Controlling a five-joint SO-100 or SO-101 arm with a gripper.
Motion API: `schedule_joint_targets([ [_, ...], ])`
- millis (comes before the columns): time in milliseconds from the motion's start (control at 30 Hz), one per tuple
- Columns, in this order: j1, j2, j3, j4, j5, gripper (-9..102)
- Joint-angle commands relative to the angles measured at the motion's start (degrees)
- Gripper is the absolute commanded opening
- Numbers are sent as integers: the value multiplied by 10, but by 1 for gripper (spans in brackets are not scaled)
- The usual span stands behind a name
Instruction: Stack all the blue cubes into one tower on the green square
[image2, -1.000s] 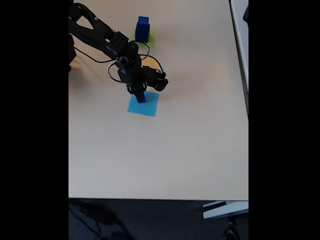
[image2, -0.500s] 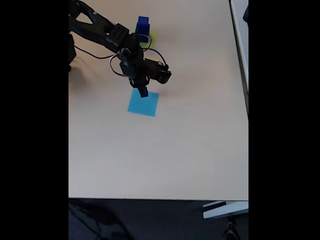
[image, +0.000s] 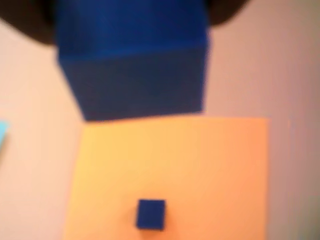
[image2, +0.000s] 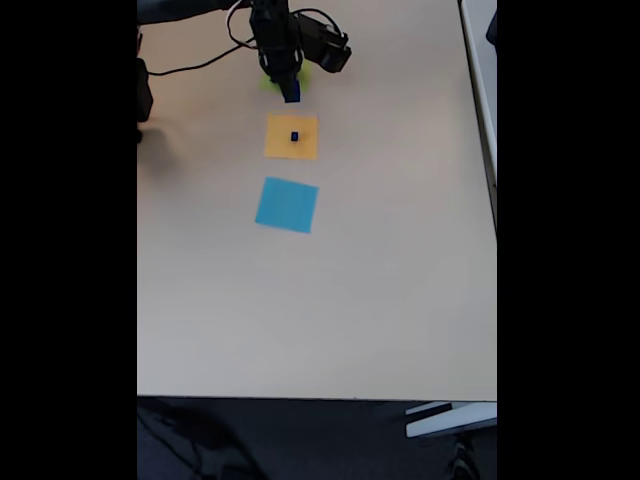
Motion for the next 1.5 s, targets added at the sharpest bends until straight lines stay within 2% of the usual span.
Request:
schedule_joint_targets([
  [0,-45,28,-33,6,62,6],
  [233,-120,-2,-33,22,169,6],
  [467,-165,-49,-74,23,223,5],
  [933,-188,-76,-118,5,214,5],
  [1467,-240,-105,-113,-27,292,5],
])
